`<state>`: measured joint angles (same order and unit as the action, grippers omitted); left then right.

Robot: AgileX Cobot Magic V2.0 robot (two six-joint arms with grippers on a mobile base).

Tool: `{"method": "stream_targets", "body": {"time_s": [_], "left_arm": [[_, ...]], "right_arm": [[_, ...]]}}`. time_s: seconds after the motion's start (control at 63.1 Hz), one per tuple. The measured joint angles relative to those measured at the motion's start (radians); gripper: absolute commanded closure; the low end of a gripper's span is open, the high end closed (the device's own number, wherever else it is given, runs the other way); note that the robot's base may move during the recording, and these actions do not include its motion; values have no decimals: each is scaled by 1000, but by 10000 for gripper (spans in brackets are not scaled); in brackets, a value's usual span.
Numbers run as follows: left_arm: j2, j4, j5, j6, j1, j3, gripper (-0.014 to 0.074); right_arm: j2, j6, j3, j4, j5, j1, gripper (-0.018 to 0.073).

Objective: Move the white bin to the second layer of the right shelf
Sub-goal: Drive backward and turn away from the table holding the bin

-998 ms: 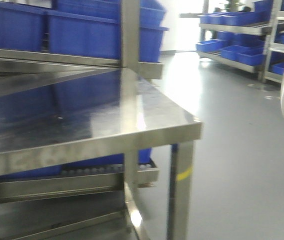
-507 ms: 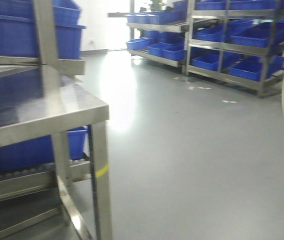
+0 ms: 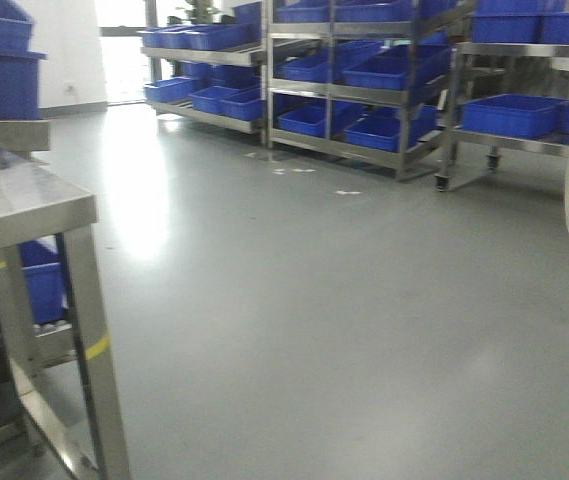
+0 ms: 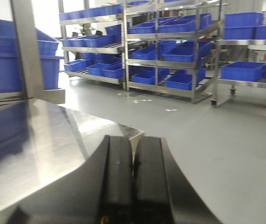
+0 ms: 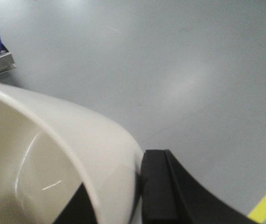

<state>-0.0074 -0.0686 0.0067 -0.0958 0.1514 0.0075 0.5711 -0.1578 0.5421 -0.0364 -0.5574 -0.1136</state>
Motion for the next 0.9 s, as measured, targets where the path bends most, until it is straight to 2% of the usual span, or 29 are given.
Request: {"method": "stream_targets", "body": {"time_s": [0.903], "left_arm": [[0, 0, 0, 0, 0, 0, 512]], "right_arm": [[0, 0, 0, 0, 0, 0, 504]]}}
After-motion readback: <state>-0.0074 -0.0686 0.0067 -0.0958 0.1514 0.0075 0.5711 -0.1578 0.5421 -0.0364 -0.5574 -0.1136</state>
